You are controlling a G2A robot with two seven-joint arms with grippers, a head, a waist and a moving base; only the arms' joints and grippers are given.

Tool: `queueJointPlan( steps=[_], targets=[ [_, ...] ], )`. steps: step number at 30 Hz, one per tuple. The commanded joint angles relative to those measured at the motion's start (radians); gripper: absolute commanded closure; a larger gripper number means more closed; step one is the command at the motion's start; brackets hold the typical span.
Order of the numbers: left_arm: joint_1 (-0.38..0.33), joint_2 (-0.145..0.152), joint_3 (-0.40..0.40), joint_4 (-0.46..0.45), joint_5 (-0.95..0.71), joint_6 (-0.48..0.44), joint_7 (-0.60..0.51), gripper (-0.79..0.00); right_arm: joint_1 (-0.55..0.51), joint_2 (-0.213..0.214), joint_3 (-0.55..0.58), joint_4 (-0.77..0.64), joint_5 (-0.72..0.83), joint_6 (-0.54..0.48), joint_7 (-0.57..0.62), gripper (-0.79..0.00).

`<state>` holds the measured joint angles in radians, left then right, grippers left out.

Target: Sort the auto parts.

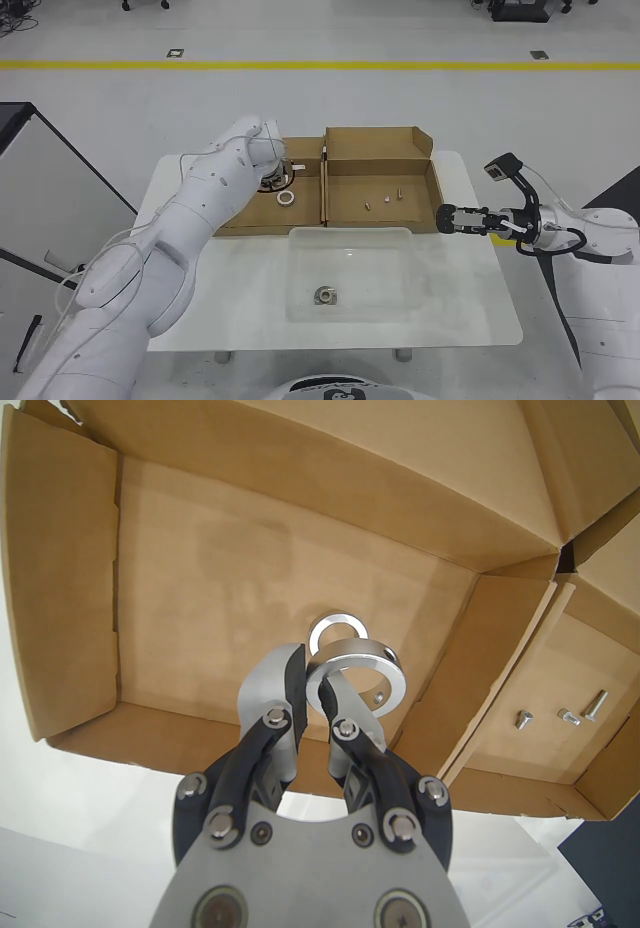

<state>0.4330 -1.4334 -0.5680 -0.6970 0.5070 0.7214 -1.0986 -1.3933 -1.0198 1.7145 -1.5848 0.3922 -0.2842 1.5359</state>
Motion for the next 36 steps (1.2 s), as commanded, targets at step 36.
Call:
queueJointPlan(
  steps=[36],
  targets=[
    [-0.017, -0.098, 0.010, 0.341, -0.050, -0.117, -0.015, 0.000, 0.000, 0.000, 0.000, 0.000, 0.000, 0.000, 0.000, -0.785]
  ],
)
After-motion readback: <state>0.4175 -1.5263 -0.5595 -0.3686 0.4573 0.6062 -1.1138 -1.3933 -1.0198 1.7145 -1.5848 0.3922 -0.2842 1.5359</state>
